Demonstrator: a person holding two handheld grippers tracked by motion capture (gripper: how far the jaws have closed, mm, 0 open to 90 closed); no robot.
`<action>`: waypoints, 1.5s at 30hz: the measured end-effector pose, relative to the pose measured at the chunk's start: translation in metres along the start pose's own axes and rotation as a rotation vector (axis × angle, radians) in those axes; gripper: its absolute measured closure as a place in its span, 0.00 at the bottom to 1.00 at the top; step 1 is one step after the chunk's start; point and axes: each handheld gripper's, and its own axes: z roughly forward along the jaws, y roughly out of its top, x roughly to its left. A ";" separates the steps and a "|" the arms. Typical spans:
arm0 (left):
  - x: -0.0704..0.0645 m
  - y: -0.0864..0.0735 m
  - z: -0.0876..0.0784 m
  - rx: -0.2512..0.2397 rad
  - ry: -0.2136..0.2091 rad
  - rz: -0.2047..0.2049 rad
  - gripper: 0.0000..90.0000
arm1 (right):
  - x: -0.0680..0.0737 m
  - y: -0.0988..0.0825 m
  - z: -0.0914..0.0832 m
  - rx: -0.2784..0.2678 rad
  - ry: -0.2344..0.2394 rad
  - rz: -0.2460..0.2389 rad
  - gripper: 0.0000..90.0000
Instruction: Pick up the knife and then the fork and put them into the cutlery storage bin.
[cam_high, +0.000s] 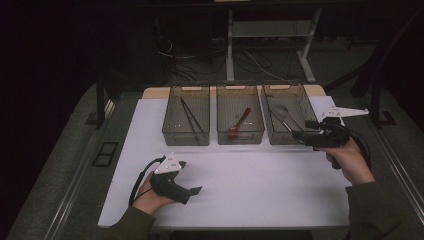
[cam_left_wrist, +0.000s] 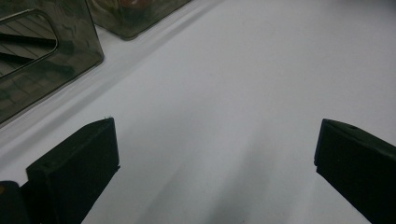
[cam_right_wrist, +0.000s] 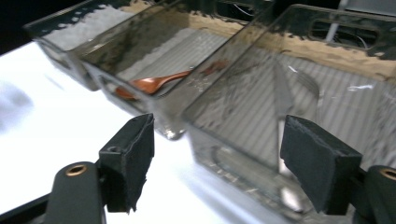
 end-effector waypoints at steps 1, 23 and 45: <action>0.000 0.000 0.000 -0.001 0.000 -0.001 0.00 | 0.002 -0.003 -0.001 0.001 0.008 -0.004 0.26; -0.003 0.001 0.000 -0.004 -0.007 0.013 0.00 | 0.051 -0.088 -0.008 0.012 0.046 -0.051 0.21; -0.003 0.001 -0.001 -0.006 0.009 0.017 0.00 | 0.057 -0.104 -0.010 0.001 0.057 -0.072 0.15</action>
